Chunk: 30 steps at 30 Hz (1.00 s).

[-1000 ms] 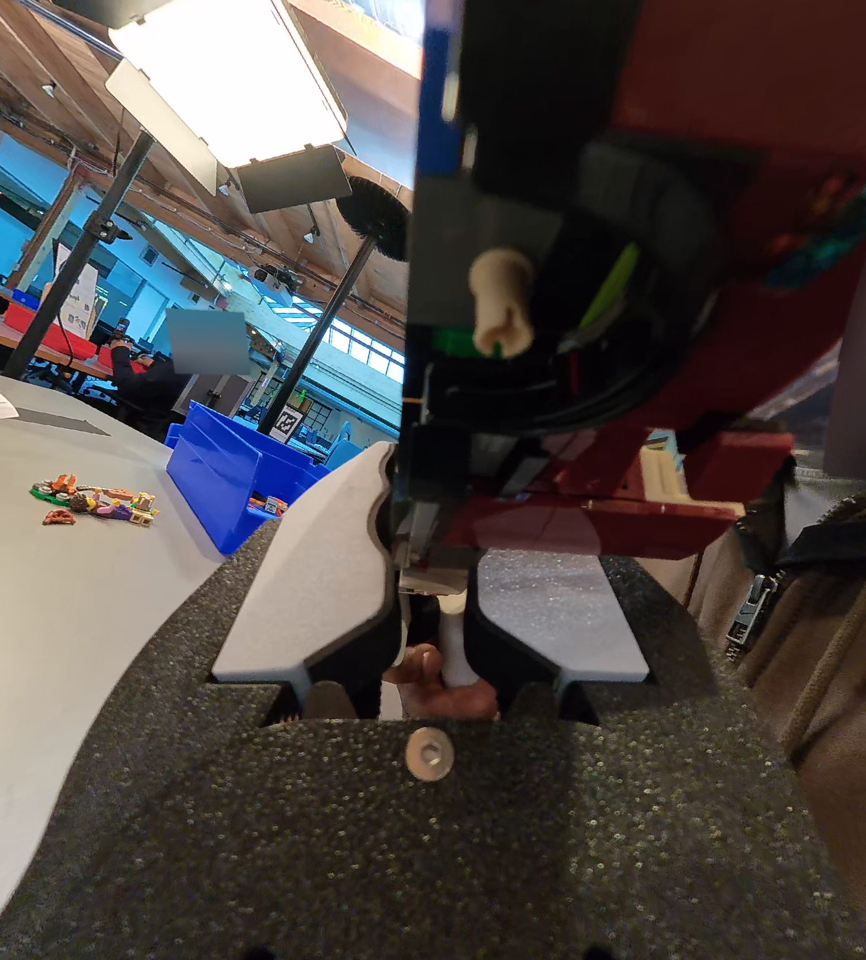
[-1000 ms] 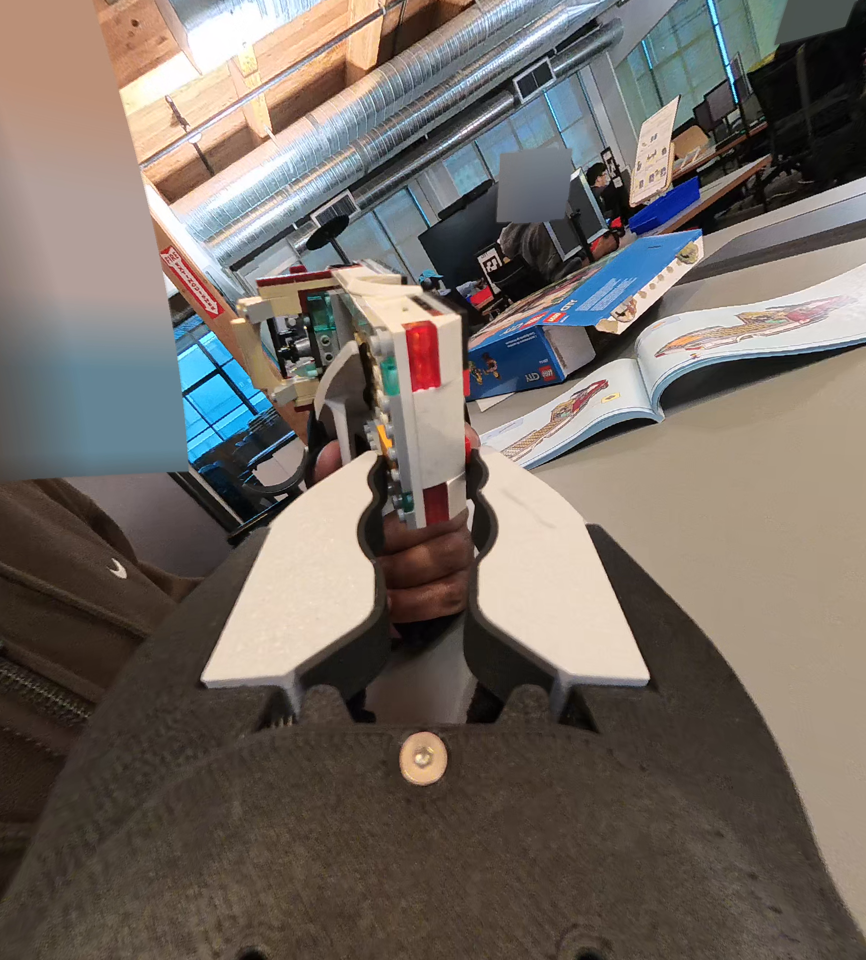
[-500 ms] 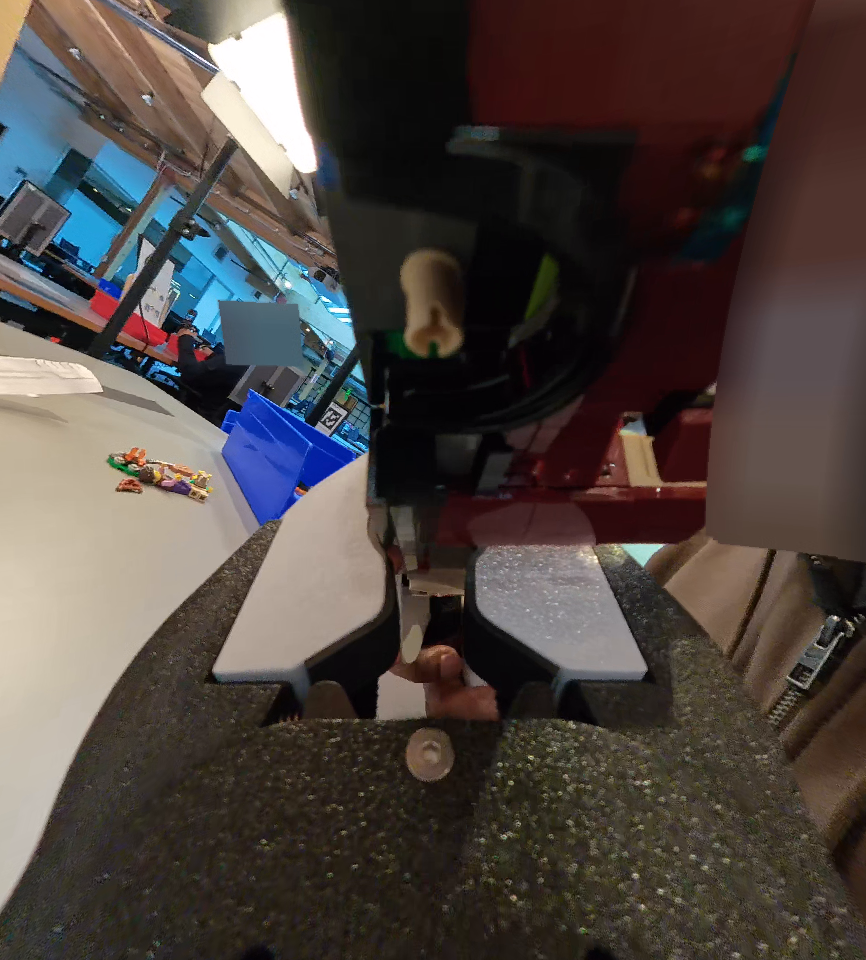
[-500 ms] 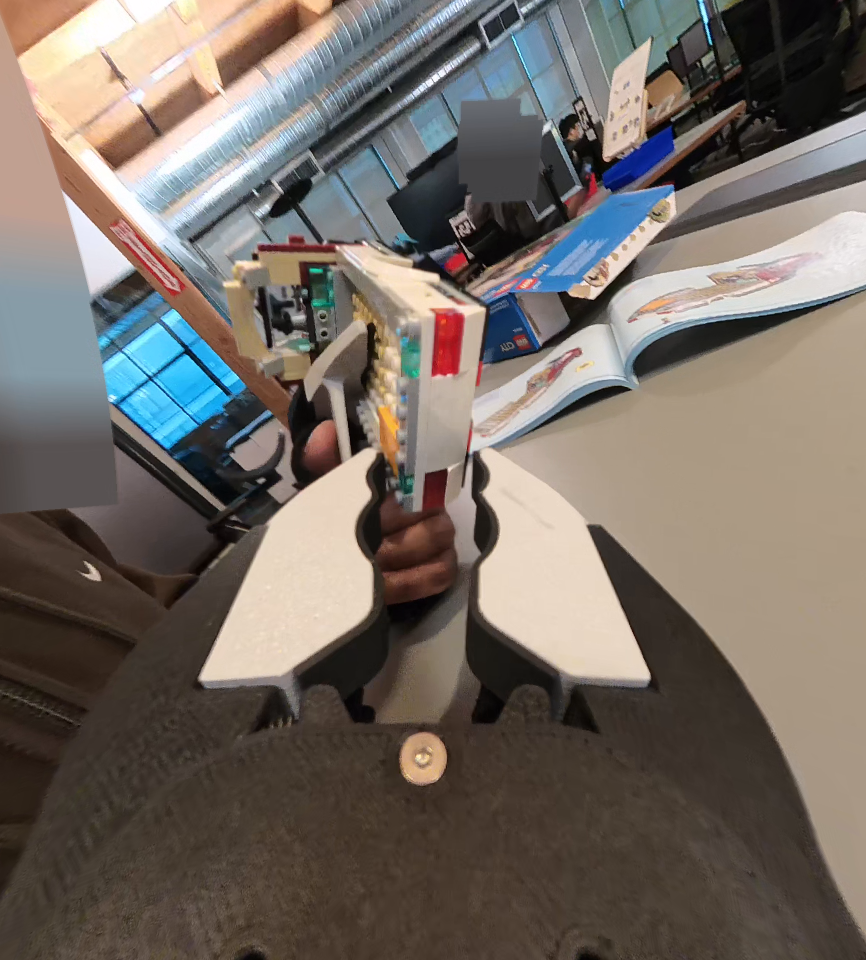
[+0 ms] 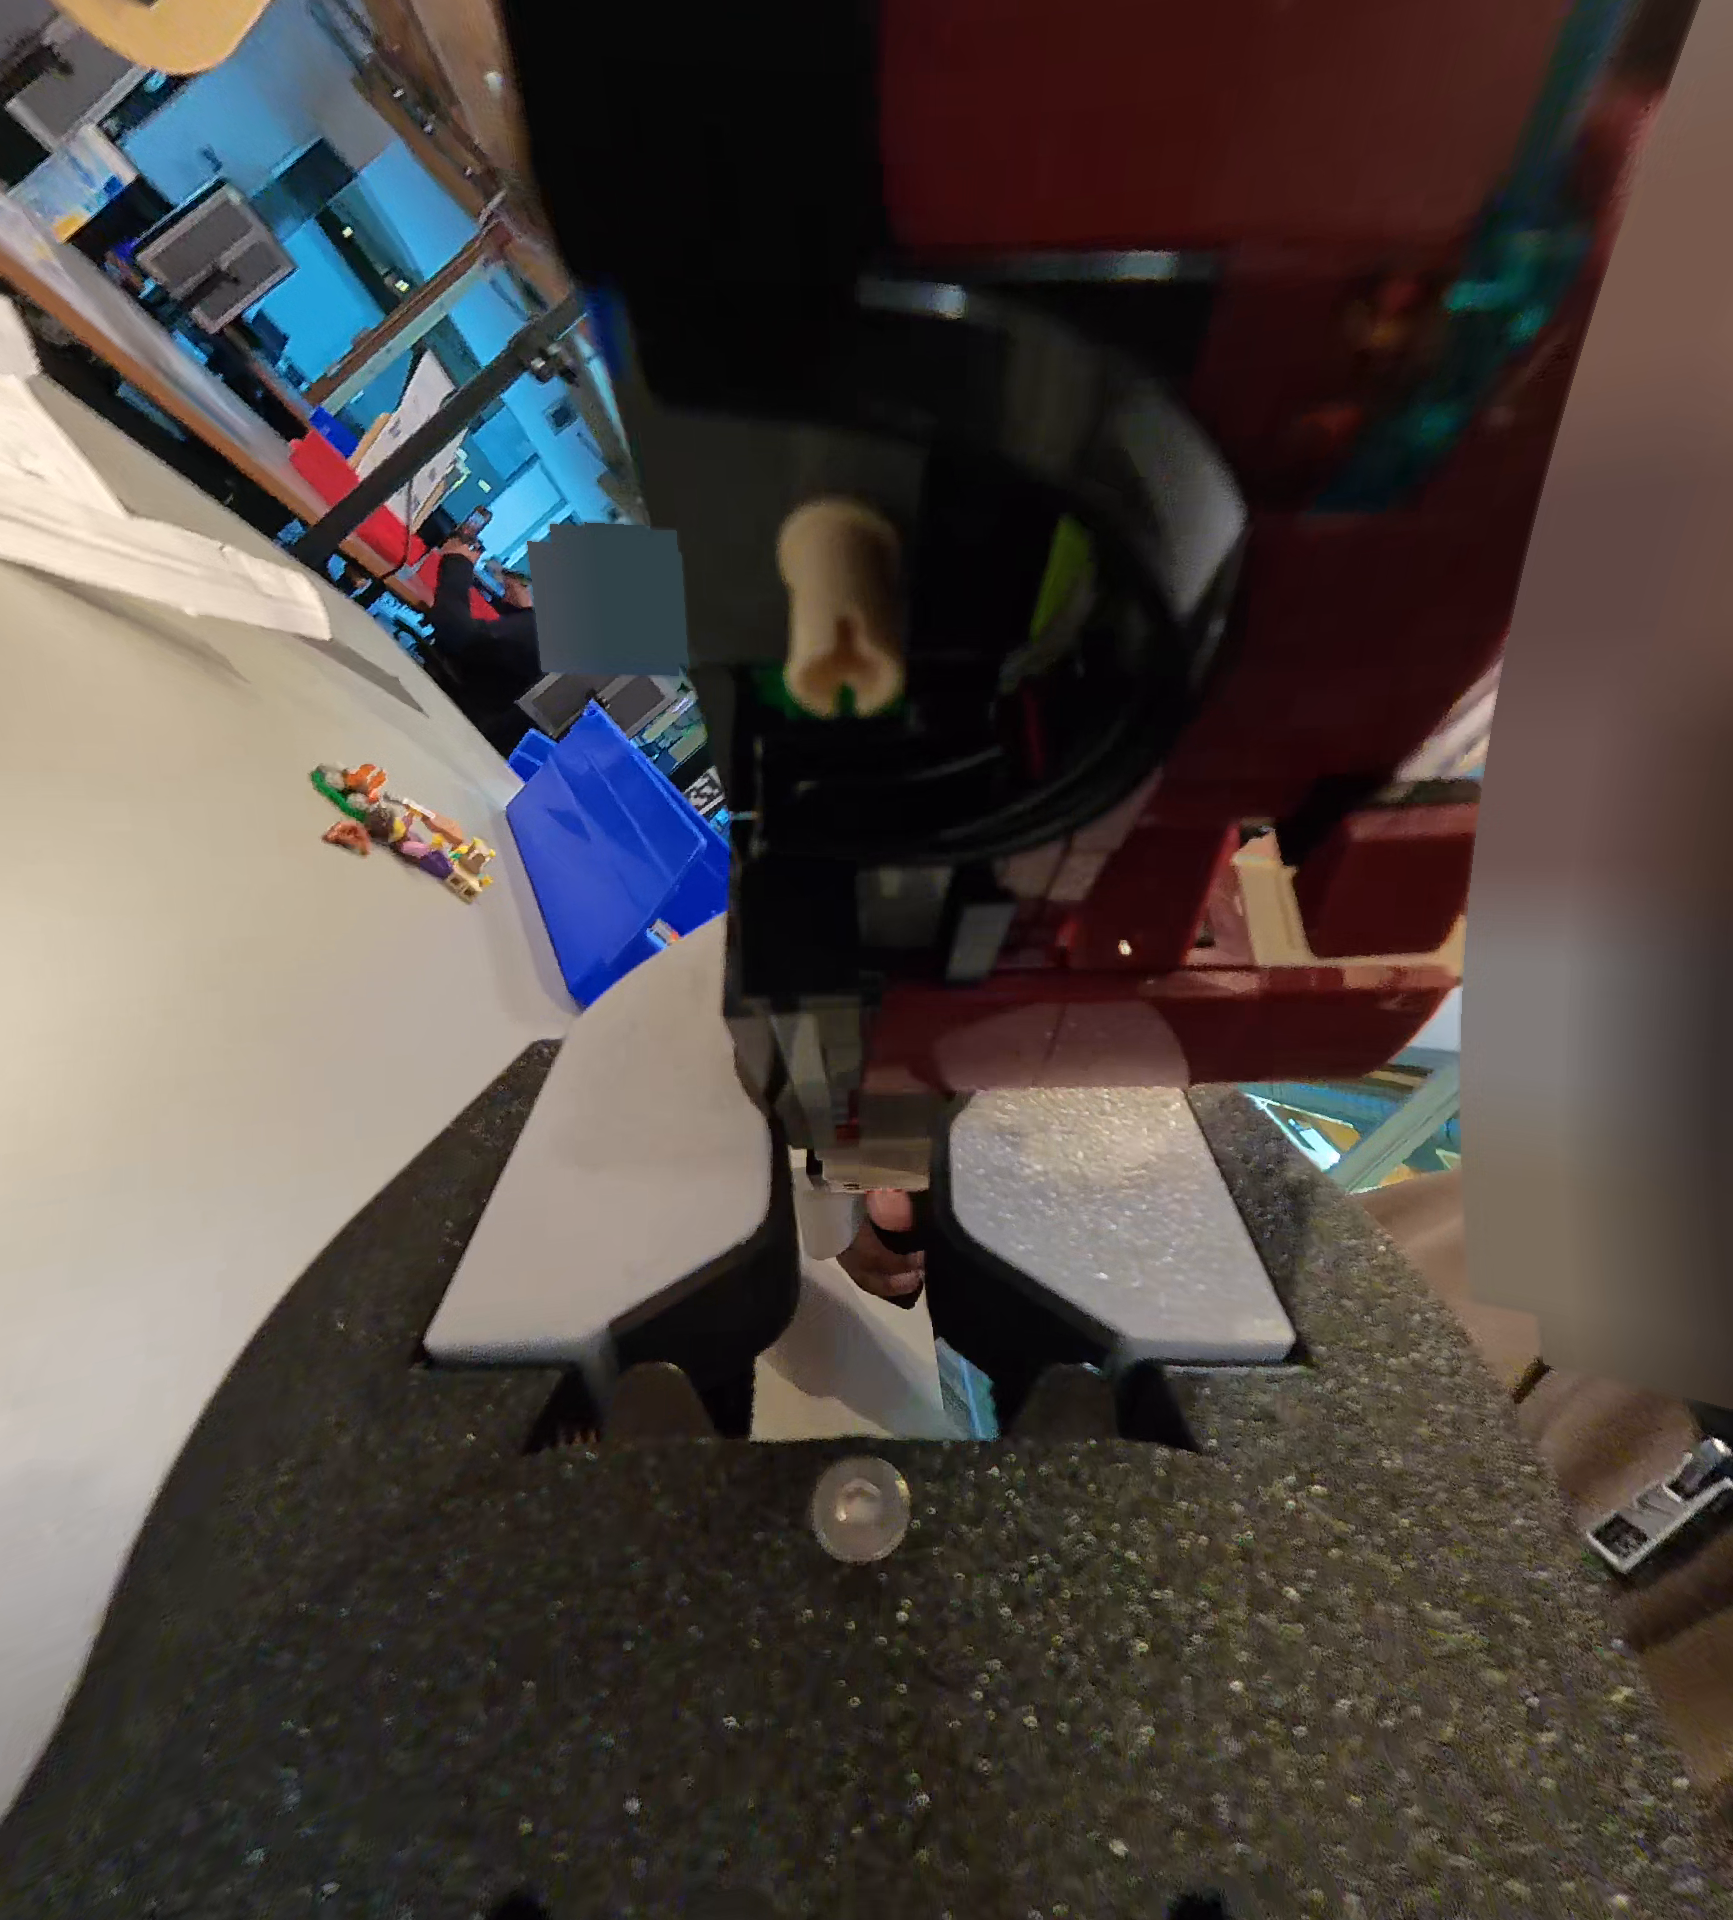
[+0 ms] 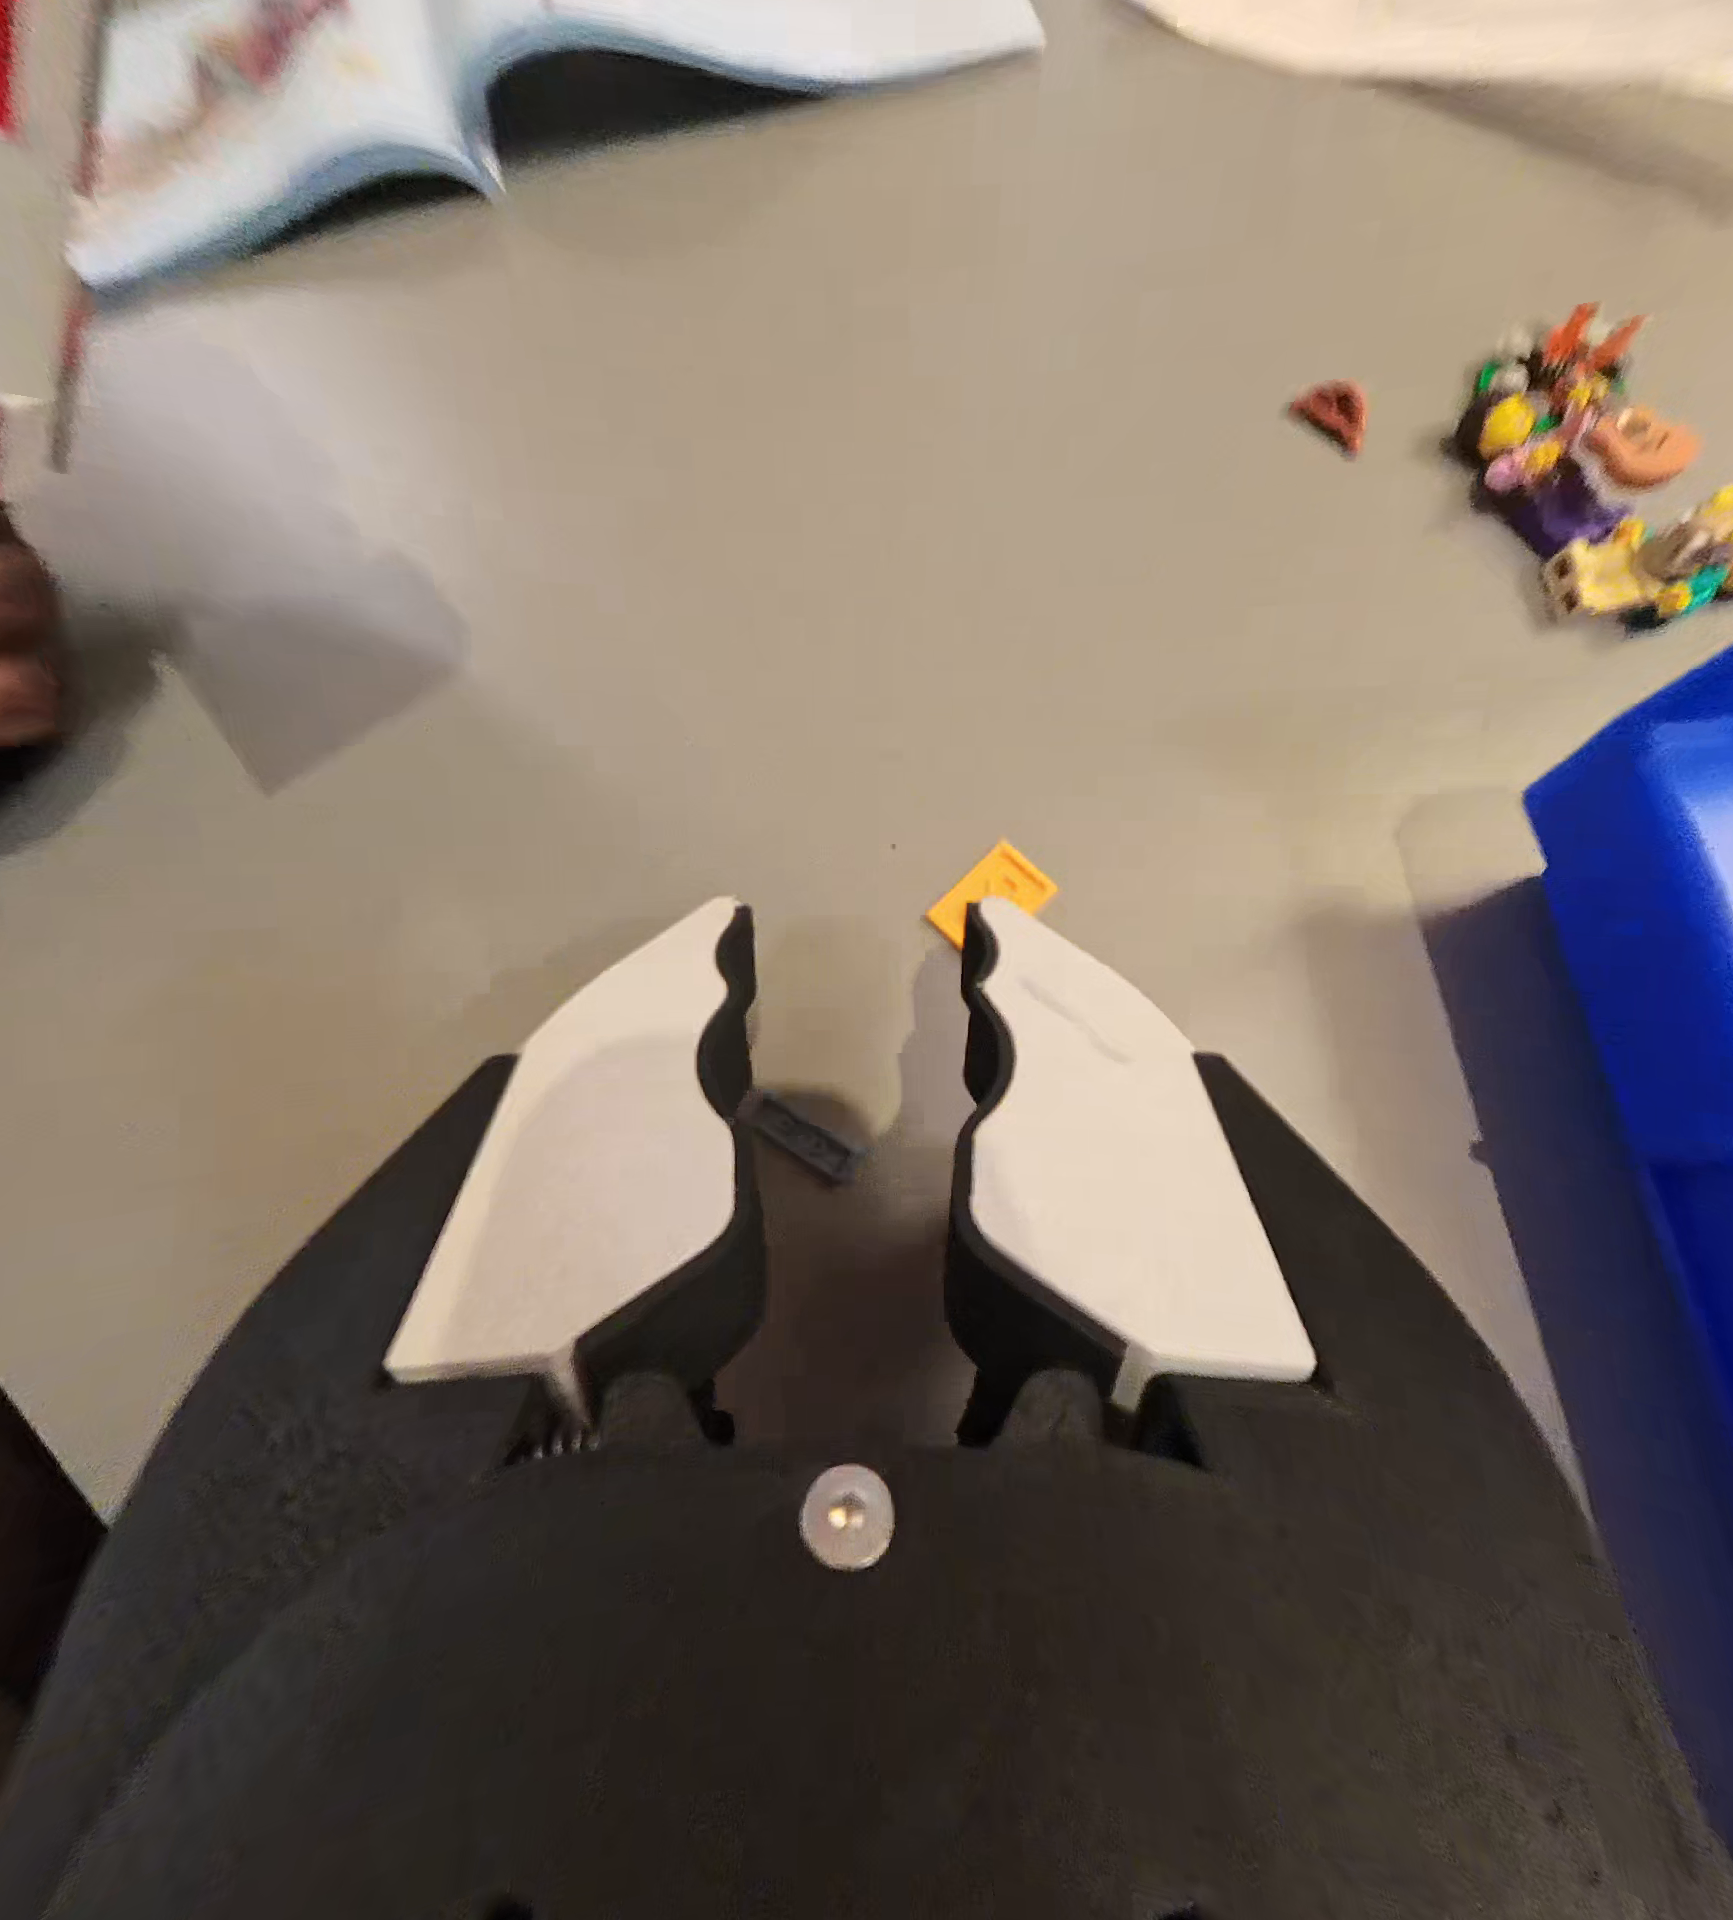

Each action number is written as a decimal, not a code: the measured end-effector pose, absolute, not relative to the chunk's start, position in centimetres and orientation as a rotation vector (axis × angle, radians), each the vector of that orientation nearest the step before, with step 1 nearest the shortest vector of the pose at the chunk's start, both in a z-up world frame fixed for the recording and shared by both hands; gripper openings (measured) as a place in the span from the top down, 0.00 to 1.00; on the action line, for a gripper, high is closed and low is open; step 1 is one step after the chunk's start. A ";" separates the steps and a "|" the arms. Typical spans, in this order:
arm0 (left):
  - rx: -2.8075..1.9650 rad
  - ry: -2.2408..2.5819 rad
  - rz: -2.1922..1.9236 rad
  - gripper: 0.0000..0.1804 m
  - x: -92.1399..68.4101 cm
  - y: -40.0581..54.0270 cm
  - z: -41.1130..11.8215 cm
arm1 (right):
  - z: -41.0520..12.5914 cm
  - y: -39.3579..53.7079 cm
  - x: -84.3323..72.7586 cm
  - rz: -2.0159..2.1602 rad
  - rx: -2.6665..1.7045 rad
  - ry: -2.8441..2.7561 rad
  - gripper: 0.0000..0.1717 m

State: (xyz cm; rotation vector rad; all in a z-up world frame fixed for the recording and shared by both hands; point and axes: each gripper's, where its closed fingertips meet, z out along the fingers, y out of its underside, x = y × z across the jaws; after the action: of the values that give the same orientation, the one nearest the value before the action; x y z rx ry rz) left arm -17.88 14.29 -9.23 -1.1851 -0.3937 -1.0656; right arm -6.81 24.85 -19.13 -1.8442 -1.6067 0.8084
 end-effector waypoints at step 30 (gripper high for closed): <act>-1.263 -0.600 -1.292 0.87 -17.8 15.8 -11.7 | -22.0 26.9 -8.1 0.517 -1.983 -1.834 0.90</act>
State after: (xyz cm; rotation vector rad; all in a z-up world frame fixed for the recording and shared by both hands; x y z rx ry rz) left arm -17.81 15.79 -11.68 -1.2626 -0.6003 -1.2925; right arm -8.11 26.94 -22.02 -1.9830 -1.8343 0.5168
